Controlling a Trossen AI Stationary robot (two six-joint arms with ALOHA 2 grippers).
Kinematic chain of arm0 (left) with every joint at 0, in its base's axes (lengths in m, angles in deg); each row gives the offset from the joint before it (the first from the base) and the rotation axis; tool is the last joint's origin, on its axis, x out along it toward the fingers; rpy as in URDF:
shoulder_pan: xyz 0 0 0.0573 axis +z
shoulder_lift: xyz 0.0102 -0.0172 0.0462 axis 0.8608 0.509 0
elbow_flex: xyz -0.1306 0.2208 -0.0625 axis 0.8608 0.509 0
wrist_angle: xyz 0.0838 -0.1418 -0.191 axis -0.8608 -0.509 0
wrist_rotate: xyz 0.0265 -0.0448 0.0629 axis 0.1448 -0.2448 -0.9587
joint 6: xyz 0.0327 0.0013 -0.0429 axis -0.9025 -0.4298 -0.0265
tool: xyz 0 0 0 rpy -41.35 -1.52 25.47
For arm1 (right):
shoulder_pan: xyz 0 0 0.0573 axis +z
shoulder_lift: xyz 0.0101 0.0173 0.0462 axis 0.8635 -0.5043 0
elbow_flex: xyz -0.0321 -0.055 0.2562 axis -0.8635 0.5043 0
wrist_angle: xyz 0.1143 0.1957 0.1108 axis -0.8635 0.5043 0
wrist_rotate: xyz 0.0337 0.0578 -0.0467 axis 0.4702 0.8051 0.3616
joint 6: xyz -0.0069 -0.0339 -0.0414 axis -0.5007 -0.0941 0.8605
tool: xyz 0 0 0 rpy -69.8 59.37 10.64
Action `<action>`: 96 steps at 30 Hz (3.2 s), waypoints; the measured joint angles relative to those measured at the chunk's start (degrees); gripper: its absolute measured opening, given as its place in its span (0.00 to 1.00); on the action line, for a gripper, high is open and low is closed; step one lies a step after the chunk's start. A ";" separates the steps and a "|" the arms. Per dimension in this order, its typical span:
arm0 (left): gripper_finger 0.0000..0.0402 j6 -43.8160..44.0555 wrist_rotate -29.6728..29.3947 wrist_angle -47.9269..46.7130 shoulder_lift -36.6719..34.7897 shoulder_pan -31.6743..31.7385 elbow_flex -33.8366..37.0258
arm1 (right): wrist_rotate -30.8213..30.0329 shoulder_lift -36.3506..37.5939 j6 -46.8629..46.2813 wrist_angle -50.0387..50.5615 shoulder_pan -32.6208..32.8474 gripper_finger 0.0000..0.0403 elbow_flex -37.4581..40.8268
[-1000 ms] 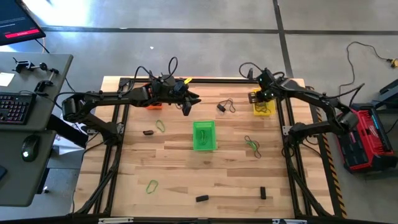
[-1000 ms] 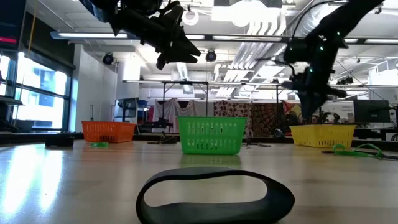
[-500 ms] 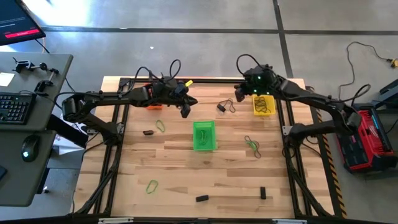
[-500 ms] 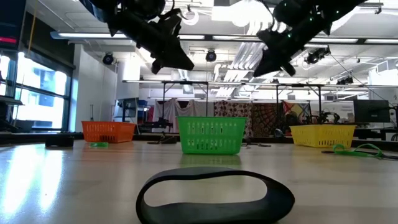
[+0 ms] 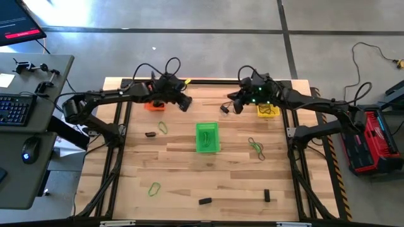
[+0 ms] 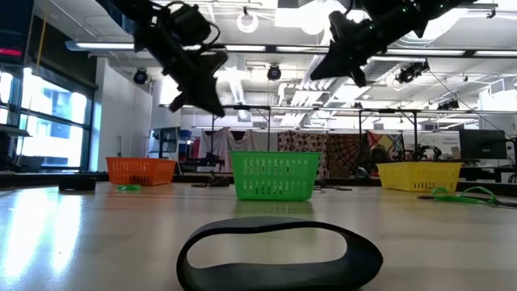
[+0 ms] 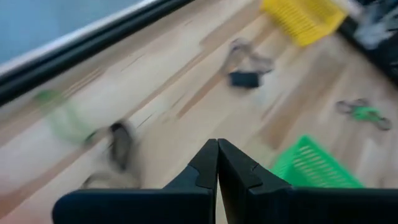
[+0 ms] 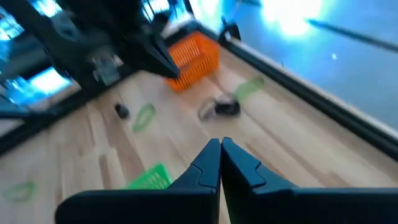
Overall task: Sort rubber bands into baskets
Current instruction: Put the green rubber band into the green bin
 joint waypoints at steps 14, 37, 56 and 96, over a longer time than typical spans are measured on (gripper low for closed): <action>0.00 -3.15 3.04 -14.55 7.77 9.62 -6.01 | 0.12 0.00 0.56 -4.46 -0.61 0.00 0.00; 0.31 -10.08 1.00 -24.60 32.51 14.01 -29.97 | -0.04 0.00 -0.39 -4.42 0.20 0.00 0.00; 0.45 -10.11 -2.47 -22.40 33.46 15.35 -29.97 | -0.09 0.00 -0.37 -4.46 0.16 0.00 0.00; 0.07 -21.25 -4.08 -24.40 37.14 12.77 -29.92 | -0.09 0.00 0.54 -4.60 0.16 0.00 0.00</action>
